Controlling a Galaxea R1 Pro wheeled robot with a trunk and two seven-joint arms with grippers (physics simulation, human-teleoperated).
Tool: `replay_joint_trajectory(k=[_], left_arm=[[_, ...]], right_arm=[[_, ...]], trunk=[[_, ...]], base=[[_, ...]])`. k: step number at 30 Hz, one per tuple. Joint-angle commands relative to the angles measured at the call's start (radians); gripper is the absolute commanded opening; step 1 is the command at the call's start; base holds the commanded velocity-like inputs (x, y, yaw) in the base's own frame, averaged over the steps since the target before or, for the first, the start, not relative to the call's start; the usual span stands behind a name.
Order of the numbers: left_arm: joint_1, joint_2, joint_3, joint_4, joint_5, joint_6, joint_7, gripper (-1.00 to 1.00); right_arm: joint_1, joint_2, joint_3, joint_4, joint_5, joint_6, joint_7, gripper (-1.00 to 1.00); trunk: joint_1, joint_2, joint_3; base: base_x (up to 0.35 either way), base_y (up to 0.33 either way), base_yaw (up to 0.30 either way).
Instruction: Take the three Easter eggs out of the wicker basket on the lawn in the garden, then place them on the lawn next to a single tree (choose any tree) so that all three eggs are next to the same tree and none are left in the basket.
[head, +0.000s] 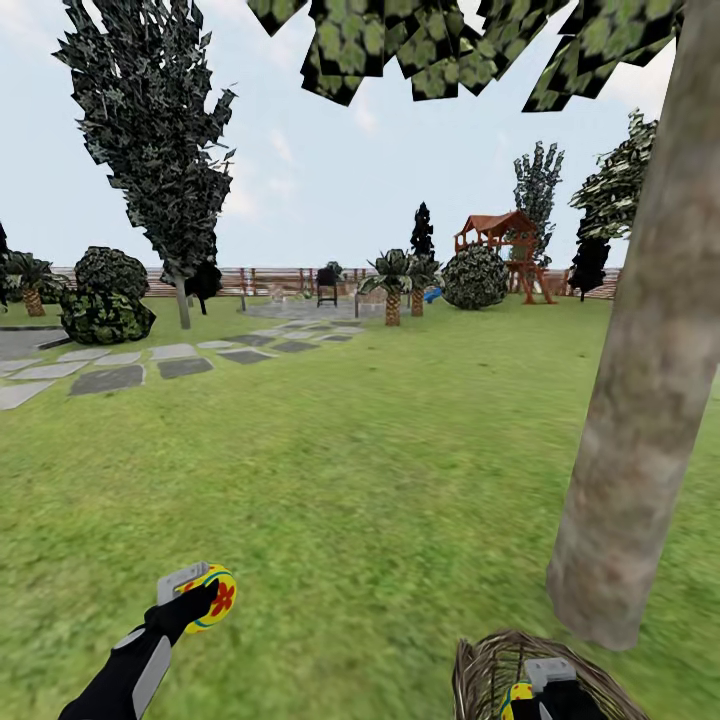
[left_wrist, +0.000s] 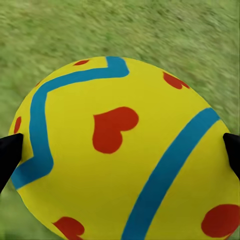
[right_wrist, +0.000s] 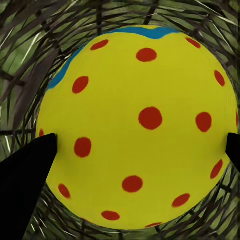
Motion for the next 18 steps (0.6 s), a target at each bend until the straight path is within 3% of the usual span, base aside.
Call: replay_joint_trajectory(k=[1,8,18], left_arm=[[-0.001,0.000,0.004,-0.001,0.010,0.005,-0.007,-1.00],[-0.001,-0.001,0.003,-0.001,0.010,0.005,-0.007,-1.00],[0.000,-0.002,0.007,-0.001,0.014,0.003,-0.004,-1.00]], right_arm=[[0.000,0.000,0.002,-0.002,0.002,0.006,-0.002,-1.00],[0.000,0.000,0.001,-0.002,0.001,0.005,-0.002,-1.00],[0.000,0.000,0.004,-0.001,0.004,0.004,-0.002,-1.00]], trunk=[[-0.004,0.007,0.002],[-0.031,0.056,0.024],[-0.069,0.126,0.055]], base=[[0.000,0.000,0.000],[-0.242,-0.008,0.000],[-0.018,-0.005,0.000]])
